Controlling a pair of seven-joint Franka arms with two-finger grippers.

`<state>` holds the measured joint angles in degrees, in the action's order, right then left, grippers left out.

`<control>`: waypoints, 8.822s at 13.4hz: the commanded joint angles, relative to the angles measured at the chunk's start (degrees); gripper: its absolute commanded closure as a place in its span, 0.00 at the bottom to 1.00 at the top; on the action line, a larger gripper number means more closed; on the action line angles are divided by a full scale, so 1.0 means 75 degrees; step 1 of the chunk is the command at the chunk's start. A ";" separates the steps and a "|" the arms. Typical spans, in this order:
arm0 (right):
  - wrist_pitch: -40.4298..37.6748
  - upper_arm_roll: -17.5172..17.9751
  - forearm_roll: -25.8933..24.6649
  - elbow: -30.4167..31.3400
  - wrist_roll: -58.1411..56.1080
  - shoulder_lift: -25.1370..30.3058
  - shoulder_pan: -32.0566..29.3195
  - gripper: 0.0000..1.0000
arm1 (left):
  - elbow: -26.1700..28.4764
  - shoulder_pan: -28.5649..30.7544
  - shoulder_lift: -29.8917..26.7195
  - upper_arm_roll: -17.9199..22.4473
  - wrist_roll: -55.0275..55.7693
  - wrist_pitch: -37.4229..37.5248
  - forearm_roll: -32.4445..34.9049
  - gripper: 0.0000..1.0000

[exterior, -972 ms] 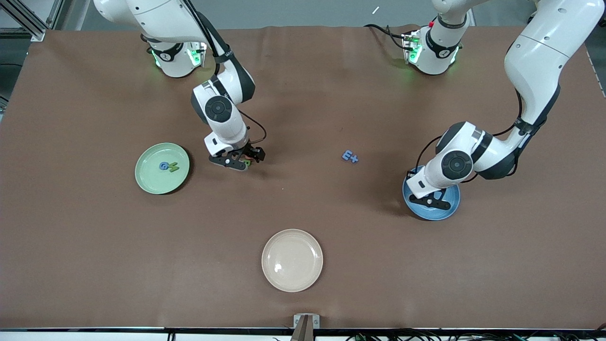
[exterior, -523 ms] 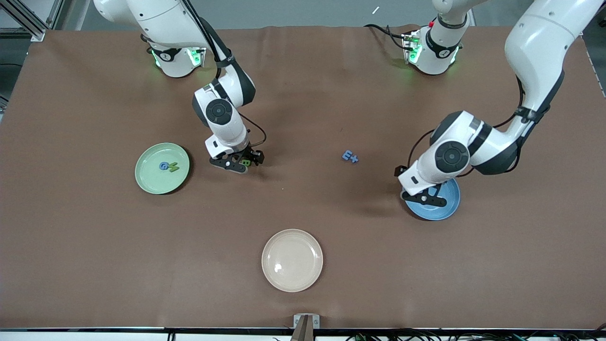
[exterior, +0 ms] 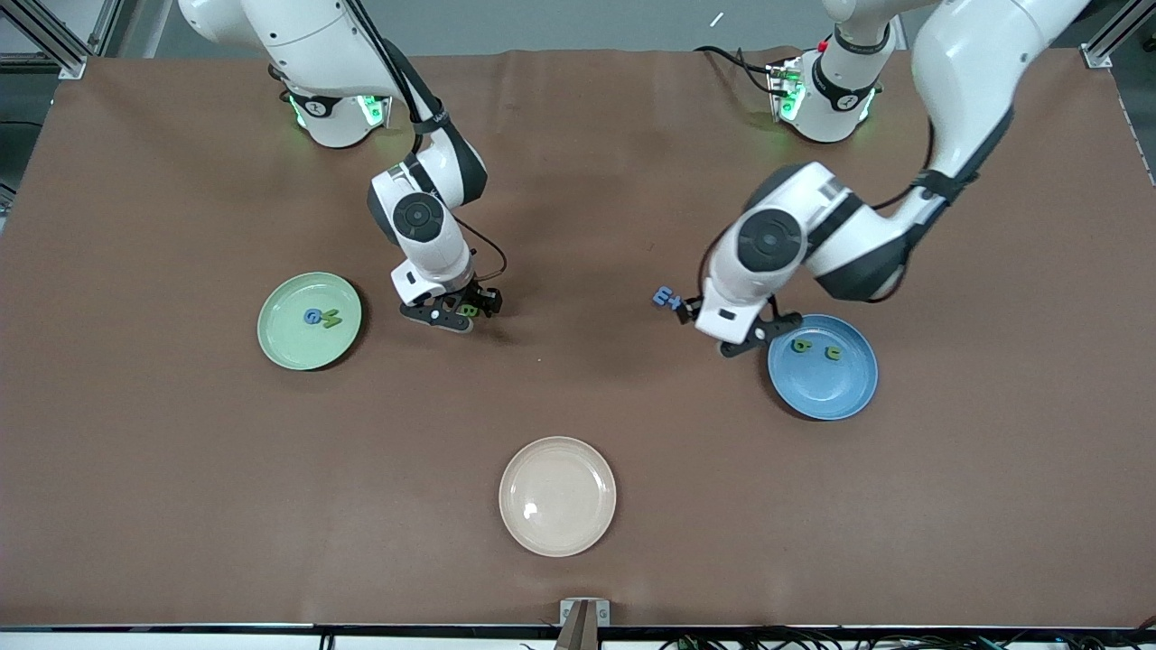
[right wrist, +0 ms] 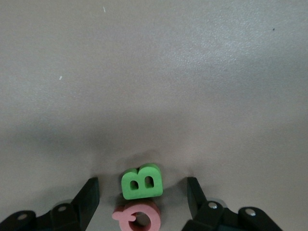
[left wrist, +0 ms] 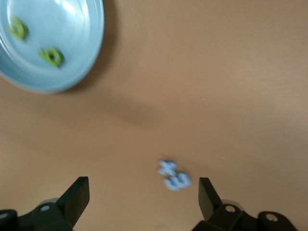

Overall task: Sort upper and lower case letters into plates
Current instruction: 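Place the B in the green plate while the left gripper grasps the m, then drop the m in the blue plate while the right gripper grasps the Q, then place the Q in the green plate while the left gripper grasps the t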

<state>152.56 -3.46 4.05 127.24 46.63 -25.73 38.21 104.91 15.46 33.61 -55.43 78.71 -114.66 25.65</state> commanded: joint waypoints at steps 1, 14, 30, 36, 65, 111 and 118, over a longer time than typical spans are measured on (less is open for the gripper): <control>0.0084 -0.0008 -0.0071 0.0086 -0.0181 0.0032 -0.0033 0.27 | 0.0096 -0.0267 0.0170 0.0019 0.1966 -0.0856 0.0025 0.00; -0.2104 -0.0078 -0.0071 0.0086 -0.2215 0.1436 -0.1319 1.00 | 0.1234 -0.1239 0.0827 0.1001 0.5513 -0.2534 0.1689 0.00; -0.0889 -0.0078 -0.0130 0.2066 -0.7178 0.2130 -0.4486 1.00 | 0.1550 -0.1569 0.1132 0.1390 0.5560 -0.3075 0.2064 0.27; -0.0795 -0.0055 -0.0118 0.2114 -0.7178 0.1779 -0.4334 0.96 | 0.1562 -0.1569 0.1132 0.1402 0.5548 -0.3075 0.2076 0.63; 0.0223 0.0027 0.0853 0.0988 -0.2232 0.0759 0.0306 0.00 | -0.0054 0.1735 0.1026 0.1753 -0.6239 -0.1528 0.1689 0.82; -0.1603 -0.0078 0.0198 0.1539 -0.9592 0.1801 -0.4732 1.00 | 0.1738 -0.0760 0.1202 0.0910 0.2993 -0.3017 0.2791 0.32; -0.2036 -0.0090 0.0198 0.1539 -0.9603 0.1755 -0.4978 0.91 | 0.1715 -0.0819 0.1261 0.1004 0.2946 -0.3110 0.2872 0.67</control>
<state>138.27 -5.16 6.27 137.07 -24.77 -14.90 2.65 117.82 9.92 42.60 -48.74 99.50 -137.63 45.18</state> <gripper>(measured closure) 0.639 0.599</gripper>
